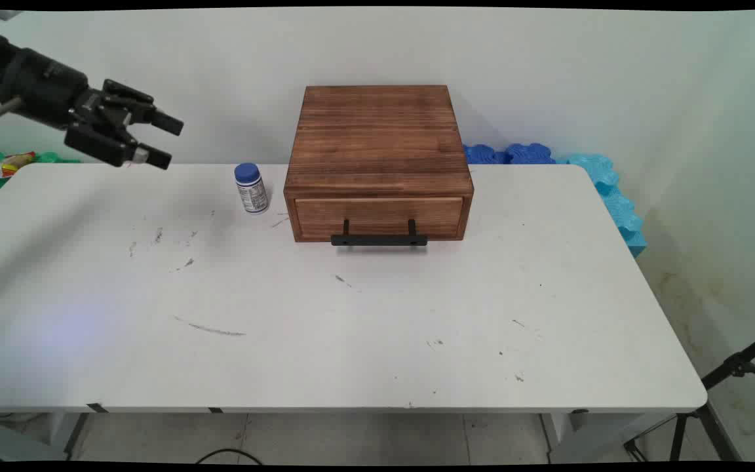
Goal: Open the drawer
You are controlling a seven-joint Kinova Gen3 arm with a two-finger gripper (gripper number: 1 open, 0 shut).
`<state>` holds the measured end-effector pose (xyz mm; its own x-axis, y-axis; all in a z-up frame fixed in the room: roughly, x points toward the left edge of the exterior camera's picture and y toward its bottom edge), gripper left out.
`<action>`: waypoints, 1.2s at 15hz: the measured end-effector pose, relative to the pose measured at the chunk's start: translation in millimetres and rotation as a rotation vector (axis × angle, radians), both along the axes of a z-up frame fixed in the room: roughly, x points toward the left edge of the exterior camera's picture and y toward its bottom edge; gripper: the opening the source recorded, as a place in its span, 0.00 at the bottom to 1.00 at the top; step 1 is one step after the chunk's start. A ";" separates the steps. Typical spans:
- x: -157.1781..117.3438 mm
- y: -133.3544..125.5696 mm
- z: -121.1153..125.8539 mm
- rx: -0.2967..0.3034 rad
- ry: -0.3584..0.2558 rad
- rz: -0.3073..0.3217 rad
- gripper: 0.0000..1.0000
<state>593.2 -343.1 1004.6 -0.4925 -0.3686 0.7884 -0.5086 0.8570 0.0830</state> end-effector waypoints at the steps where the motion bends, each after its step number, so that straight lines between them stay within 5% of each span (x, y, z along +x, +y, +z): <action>1: -4.0 -1.5 -0.1 -0.003 0.006 0.013 1.00; 6: -53.8 -16.0 -12.2 -0.036 -0.016 0.047 1.00; 18: -205.6 -57.0 -94.2 -0.004 -0.171 0.059 1.00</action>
